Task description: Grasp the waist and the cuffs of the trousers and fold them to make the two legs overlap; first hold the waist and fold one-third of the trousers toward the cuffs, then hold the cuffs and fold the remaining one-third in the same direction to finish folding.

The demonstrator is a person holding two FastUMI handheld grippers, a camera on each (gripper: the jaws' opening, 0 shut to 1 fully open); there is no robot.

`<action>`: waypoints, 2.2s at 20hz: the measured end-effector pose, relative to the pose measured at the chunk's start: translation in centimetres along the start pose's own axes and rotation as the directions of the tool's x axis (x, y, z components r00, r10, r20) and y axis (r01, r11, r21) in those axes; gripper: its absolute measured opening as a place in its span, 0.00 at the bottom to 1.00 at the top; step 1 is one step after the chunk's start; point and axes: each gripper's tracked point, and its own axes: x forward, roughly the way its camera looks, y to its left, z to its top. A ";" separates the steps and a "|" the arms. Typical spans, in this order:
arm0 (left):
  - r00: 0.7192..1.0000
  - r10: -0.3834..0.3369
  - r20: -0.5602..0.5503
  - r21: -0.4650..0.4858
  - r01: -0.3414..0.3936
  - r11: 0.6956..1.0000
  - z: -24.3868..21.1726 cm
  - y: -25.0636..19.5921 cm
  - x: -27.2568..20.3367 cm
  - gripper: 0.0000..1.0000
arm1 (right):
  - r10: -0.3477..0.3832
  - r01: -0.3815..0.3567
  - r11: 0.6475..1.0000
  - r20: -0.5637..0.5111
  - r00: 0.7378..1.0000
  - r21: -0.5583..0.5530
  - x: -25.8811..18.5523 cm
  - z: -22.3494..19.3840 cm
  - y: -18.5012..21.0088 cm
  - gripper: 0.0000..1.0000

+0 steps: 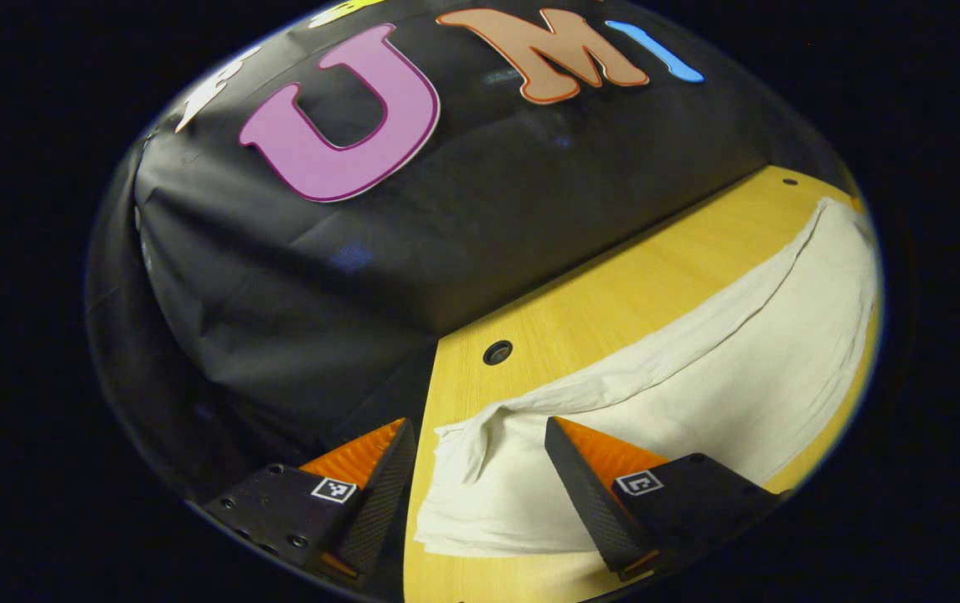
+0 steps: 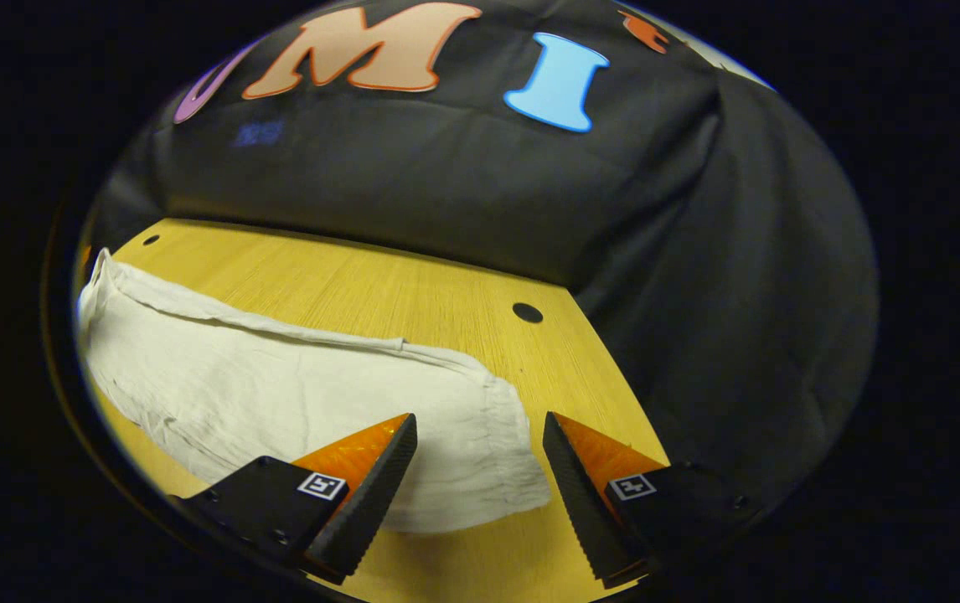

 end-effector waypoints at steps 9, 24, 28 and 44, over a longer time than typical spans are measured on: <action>0.994 -0.044 0.097 -0.205 0.063 0.977 3.2 -4.8 -7.1 0.96 | 0.032 0.023 0.905 -0.123 0.992 0.424 -0.6 -4.8 -1.1 0.99; 0.999 -0.024 0.043 -0.245 0.034 0.969 1.5 -7.5 -11.3 0.96 | 0.139 0.053 0.734 -0.226 0.964 0.677 1.6 -7.4 -1.4 0.29; 0.999 -0.012 0.046 -0.276 0.024 0.961 1.5 -8.2 -12.3 0.96 | 0.111 0.059 0.769 -0.223 0.968 0.636 1.3 -7.3 -3.3 0.19; 0.998 0.021 0.064 -0.349 0.002 0.937 0.6 -3.0 -10.9 0.96 | 0.189 -0.212 0.850 0.096 0.977 0.482 -6.3 6.3 3.9 0.18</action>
